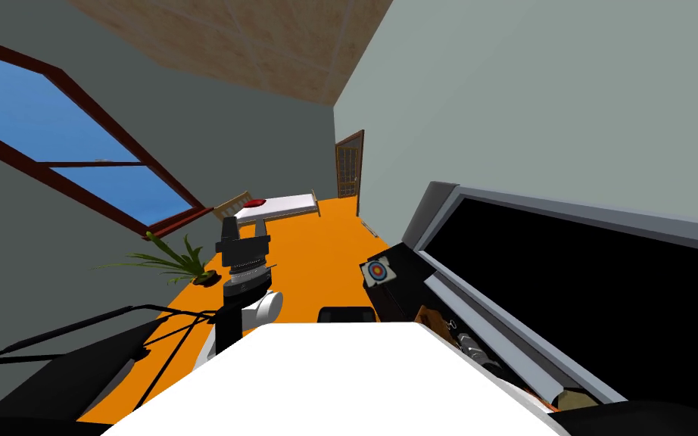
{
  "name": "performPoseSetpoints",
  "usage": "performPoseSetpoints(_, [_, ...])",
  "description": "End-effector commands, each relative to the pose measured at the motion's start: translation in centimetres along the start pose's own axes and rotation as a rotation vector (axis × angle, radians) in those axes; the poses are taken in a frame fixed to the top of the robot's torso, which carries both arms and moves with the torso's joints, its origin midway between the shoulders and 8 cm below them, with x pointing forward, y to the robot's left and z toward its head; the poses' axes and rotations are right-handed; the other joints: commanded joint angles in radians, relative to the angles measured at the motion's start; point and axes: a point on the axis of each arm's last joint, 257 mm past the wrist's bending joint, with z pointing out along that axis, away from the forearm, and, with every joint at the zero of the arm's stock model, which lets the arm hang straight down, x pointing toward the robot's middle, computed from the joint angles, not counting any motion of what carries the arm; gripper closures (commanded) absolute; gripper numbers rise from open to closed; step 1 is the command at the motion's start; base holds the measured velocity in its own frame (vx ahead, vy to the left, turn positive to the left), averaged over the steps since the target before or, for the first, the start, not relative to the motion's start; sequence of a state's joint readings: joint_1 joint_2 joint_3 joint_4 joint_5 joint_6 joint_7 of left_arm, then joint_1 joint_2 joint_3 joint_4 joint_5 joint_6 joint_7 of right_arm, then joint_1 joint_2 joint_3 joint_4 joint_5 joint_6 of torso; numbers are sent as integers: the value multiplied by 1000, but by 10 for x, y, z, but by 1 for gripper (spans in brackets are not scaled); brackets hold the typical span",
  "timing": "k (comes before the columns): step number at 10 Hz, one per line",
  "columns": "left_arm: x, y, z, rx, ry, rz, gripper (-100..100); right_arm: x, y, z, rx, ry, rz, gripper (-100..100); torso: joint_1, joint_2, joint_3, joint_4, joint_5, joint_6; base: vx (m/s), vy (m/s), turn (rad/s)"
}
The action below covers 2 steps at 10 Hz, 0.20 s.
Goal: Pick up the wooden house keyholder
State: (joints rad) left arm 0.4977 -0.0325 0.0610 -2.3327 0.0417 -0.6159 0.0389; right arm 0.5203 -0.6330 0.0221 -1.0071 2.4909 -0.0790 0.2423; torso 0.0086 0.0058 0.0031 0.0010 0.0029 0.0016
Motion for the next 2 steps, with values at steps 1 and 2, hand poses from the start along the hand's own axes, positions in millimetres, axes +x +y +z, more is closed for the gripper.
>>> performPoseSetpoints(1, [0,0,0,0,0,0,0,0,0,0,0,0,0,100,0,0,0,0,0,0,-23,38,-9])
performPoseSetpoints(2, [0,0,0,0,0,0,0,0,1,0,-3,-1,0,0,-3,-2,-1,0,0,0,-6,9,-4])
